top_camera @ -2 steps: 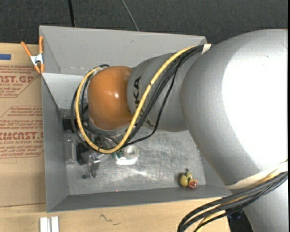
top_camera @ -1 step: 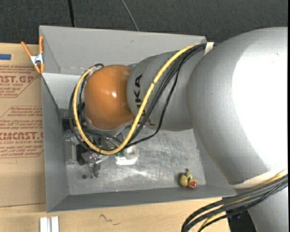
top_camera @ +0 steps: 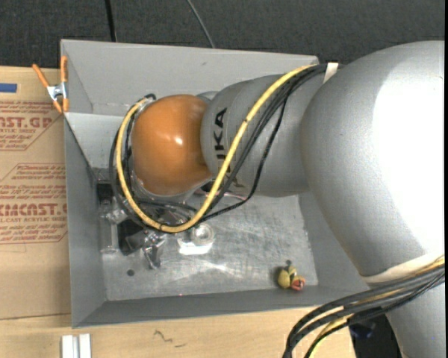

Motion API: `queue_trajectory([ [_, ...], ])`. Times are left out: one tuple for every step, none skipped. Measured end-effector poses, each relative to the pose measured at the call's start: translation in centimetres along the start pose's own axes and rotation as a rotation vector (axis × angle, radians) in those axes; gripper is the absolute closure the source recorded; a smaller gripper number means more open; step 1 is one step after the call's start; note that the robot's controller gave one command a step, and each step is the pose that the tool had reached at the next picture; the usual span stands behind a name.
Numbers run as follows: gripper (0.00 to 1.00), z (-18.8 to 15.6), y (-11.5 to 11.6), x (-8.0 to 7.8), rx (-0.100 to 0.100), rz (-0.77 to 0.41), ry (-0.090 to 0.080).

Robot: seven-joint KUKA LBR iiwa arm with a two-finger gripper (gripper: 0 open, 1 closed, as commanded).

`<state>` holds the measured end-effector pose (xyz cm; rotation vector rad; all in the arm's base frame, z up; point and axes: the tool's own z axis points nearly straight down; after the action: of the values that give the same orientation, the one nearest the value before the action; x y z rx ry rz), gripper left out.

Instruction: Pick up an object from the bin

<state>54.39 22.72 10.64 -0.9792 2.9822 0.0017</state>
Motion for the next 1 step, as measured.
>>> queue_trajectory([
  [0.0, -0.13, -0.21, 0.76, -0.001, 0.142, 0.001],
])
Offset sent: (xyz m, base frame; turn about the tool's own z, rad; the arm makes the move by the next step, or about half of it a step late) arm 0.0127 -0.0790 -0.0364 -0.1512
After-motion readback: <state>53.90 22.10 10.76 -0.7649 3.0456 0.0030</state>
